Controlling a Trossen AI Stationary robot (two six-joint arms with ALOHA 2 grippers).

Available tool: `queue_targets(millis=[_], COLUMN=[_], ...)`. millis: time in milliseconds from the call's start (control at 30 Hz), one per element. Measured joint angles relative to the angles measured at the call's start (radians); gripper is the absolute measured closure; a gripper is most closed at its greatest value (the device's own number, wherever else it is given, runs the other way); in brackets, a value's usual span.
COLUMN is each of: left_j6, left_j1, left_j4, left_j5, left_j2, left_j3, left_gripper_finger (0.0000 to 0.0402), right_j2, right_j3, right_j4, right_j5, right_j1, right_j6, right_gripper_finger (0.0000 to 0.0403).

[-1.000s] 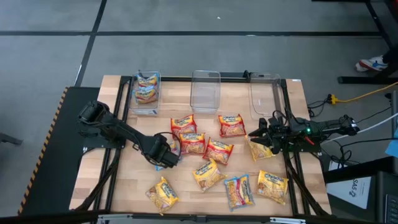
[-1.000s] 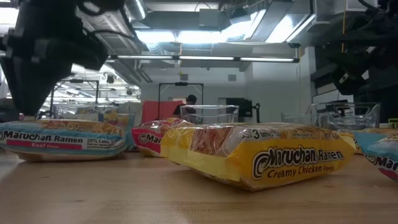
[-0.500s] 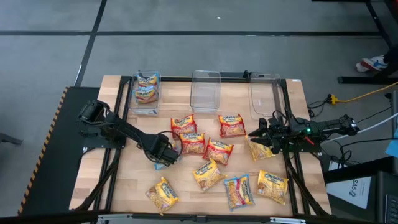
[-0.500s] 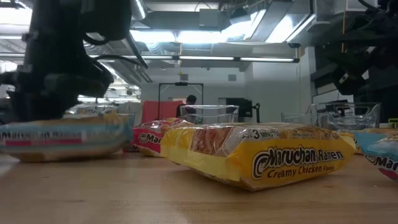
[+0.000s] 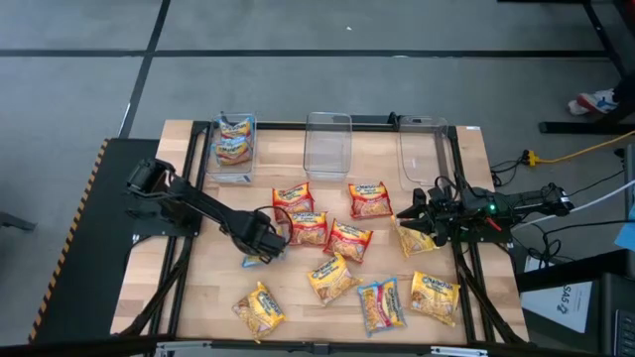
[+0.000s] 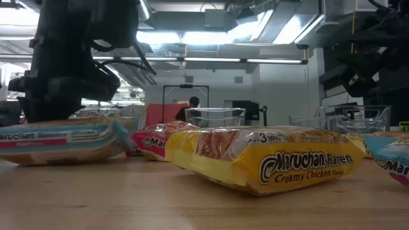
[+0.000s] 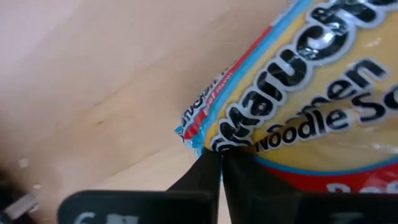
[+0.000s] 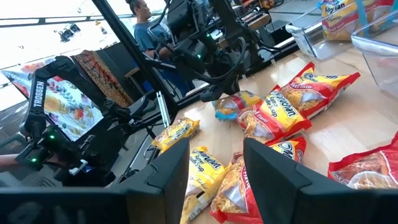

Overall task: Sort Maruchan noodles
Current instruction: Put the blue noodle pack in the left transparent basket

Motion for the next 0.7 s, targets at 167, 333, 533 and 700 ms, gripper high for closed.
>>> queue_targets(millis=[167,333,533,700], left_j6=[0.001,-0.006,-0.025,-0.007], left_j1=[0.000,-0.012,-0.015,-0.003], left_j4=[-0.190,-0.380,-0.619,-0.612], left_j5=[-0.011,-0.094,-0.199,-0.336], left_j2=[0.002,-0.019,-0.026,-0.070], left_j3=[0.132,0.306,0.521,0.600], left_gripper_finger=[0.0401,0.0401,0.0401,0.0401], right_j2=[0.000,0.000,0.000,0.000], right_j3=[0.000,0.000,0.000,0.000], right_j4=[0.000,0.000,0.000,-0.001], right_j5=[0.001,0.005,0.006,0.006], right_j1=[0.000,0.000,0.000,0.000], right_j6=[-0.004,-0.004,-0.004,-0.004], right_gripper_finger=[0.0246,0.0246,0.0246,0.0246])
